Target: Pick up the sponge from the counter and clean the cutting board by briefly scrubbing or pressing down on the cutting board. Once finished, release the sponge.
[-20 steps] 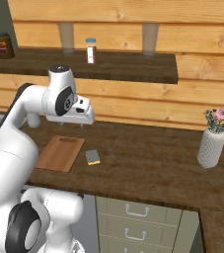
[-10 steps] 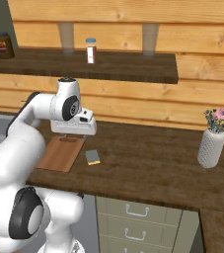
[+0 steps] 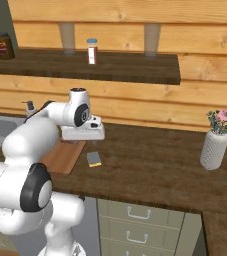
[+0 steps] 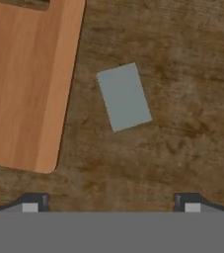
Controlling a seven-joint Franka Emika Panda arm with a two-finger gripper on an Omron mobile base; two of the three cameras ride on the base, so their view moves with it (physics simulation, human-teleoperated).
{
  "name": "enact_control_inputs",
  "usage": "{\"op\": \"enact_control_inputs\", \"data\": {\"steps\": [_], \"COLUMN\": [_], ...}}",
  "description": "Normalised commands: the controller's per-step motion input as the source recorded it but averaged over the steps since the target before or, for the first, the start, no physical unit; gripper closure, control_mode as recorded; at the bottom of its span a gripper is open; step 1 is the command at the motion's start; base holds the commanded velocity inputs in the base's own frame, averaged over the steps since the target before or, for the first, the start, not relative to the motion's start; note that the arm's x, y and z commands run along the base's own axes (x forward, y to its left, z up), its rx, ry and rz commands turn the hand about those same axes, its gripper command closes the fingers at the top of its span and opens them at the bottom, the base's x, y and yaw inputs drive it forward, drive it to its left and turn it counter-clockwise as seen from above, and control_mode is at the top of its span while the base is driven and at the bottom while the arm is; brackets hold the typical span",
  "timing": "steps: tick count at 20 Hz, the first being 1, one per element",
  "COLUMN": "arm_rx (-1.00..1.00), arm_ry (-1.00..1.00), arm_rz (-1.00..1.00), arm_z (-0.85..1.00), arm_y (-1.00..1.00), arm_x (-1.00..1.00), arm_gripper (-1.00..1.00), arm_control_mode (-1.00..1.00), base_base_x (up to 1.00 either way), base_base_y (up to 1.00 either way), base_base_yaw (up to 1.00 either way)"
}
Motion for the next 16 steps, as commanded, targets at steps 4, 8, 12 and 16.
{"op": "enact_control_inputs", "data": {"steps": [4, 8, 12, 16], "arm_rx": [0.01, 0.0, 0.0, 0.02], "arm_ry": [0.0, 0.08, 0.07, 0.04], "arm_rz": [0.17, 0.02, 0.01, 0.03], "arm_z": [-0.34, -0.1, -0.36, -0.52], "arm_y": [-0.01, -0.01, 0.0, -0.01], "arm_x": [0.47, 0.11, 0.05, 0.24], "arm_gripper": [-1.0, -1.0, -1.0, -1.0], "arm_control_mode": [-1.0, -1.0, -1.0, -1.0], "base_base_x": [0.0, 0.0, 0.0, 0.0], "base_base_y": [0.0, 0.0, 0.0, 0.0], "base_base_yaw": [0.0, 0.0, 0.0, 0.0]}}
